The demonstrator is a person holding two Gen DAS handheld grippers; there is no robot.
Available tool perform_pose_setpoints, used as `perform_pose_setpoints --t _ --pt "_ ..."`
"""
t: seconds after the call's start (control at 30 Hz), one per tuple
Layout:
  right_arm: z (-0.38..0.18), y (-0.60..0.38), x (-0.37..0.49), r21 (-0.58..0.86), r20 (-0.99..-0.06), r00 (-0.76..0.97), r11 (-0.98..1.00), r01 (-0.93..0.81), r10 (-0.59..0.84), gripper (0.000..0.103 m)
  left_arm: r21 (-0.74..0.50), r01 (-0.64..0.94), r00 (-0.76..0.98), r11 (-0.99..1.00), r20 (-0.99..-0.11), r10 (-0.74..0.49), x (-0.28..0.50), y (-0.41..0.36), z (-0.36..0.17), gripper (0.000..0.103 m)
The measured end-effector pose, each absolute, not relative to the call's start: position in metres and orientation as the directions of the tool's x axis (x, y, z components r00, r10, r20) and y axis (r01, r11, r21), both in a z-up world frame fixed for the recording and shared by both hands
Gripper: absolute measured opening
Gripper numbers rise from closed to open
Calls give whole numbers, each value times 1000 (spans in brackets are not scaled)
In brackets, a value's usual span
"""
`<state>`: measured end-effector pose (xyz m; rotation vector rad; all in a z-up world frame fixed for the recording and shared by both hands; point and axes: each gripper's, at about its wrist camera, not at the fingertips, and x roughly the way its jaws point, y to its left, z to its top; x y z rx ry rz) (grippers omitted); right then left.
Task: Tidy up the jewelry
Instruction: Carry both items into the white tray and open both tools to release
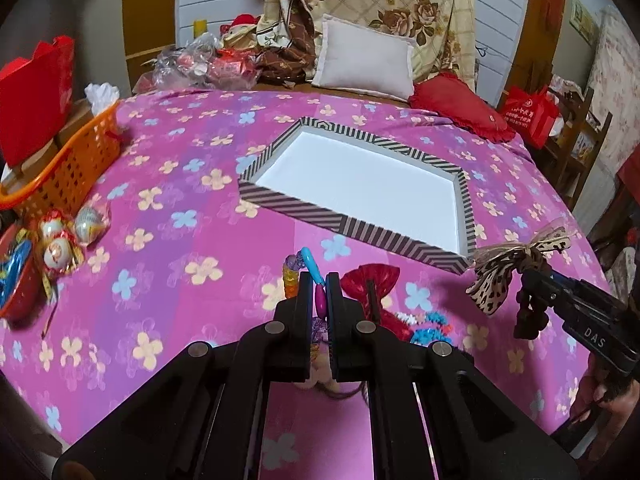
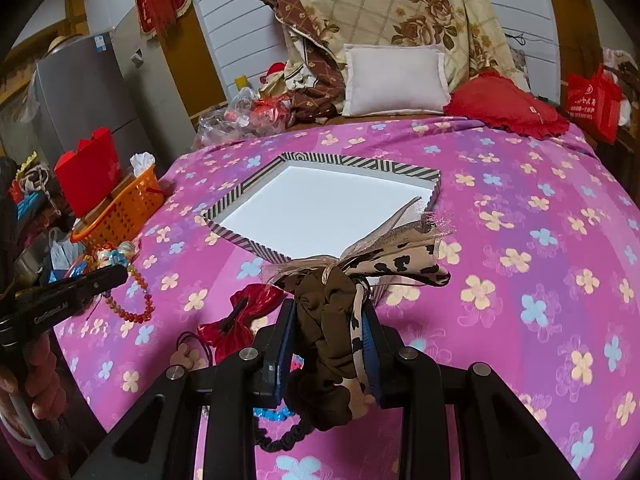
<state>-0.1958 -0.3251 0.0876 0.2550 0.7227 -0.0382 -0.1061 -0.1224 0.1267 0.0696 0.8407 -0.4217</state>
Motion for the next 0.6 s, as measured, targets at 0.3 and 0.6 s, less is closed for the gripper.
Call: perform_pose_setpoints --t 0.3,0.6 --pt "86 -333 -166 185 -669 742 975 127 31 29 -89 414 579 906 -743 -337 -66 -149 119 5" --pt "80 -356 -119 181 -680 733 972 151 13 29 -103 441 554 892 -750 -361 -3 -181 113 5"
